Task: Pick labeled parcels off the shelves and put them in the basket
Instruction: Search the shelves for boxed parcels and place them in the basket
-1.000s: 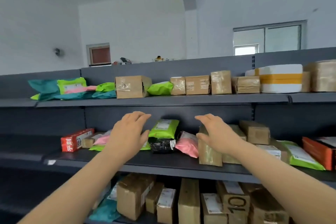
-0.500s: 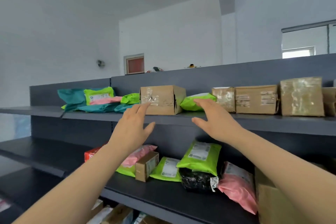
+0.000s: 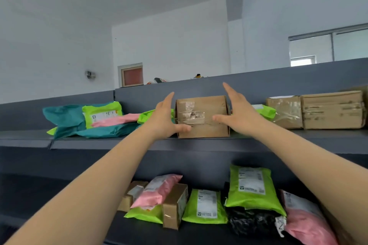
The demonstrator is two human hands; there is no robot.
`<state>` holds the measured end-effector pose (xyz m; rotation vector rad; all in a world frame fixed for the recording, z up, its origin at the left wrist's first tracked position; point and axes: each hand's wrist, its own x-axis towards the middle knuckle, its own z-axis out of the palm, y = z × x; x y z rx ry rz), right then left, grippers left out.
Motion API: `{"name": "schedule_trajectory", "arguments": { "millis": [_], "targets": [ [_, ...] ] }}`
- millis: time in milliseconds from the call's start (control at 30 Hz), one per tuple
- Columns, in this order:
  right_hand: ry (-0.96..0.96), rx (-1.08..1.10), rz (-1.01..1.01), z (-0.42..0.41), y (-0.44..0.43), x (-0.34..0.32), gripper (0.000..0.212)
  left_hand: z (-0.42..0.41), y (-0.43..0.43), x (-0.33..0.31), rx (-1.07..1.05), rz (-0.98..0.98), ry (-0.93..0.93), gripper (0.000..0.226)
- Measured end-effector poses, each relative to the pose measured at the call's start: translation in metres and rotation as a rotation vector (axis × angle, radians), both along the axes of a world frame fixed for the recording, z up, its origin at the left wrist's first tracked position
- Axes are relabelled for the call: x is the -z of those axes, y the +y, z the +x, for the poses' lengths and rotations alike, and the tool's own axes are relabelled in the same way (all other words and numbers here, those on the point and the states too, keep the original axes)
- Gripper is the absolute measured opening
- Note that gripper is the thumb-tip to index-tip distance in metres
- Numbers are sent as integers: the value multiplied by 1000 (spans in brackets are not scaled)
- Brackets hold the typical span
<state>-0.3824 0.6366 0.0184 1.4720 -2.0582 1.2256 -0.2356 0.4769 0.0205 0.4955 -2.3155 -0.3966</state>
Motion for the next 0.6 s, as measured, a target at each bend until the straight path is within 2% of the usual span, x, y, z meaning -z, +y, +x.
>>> {"name": "schedule_trajectory", "arguments": {
  "millis": [133,367,600],
  "targets": [
    [39,157,22,7,-19,5,91,-13,-25,1,112,-57,-42,107],
    [143,269,-178,37,-17,23,71,-5,-31,22,194,-181,292,82],
    [152,236,-326,60,-12,44,57,7,-22,48,276,-190,441,67]
  ]
}}
